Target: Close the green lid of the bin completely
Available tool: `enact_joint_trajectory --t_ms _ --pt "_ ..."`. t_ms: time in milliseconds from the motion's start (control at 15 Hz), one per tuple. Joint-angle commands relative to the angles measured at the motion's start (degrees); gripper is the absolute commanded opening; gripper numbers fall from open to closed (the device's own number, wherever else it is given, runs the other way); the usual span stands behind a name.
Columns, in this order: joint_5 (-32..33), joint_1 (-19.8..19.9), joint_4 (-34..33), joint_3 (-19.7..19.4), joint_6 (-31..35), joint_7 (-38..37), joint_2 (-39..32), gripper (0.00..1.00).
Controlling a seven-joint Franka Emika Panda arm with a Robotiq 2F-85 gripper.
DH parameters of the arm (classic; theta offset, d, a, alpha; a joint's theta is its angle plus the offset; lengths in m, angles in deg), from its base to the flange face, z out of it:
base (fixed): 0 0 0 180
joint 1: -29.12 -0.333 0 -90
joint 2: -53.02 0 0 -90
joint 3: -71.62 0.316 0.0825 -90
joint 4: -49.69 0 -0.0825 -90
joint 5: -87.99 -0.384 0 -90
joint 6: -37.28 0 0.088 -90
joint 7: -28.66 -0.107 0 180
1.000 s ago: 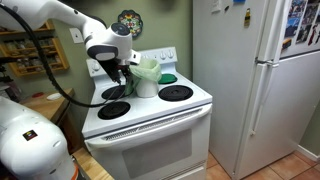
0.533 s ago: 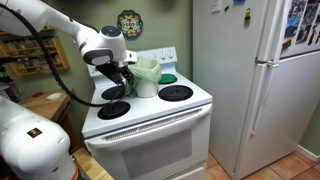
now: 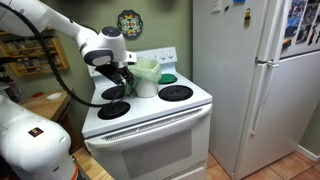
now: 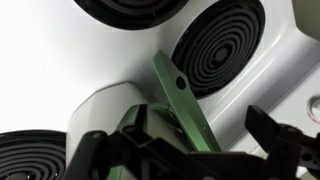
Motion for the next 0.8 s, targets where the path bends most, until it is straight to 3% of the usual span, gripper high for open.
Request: enact_joint_trajectory --t_ms 0,333,733 --pt "2.2 -2.8 -0.4 -1.2 0.0 -0.5 -0.8 1.00" --pt "4.7 -4.2 -0.2 -0.4 4.5 0.5 -2.5 1.00" --pt "5.3 -7.2 -0.3 -2.1 11.1 2.3 -4.9 1.00"
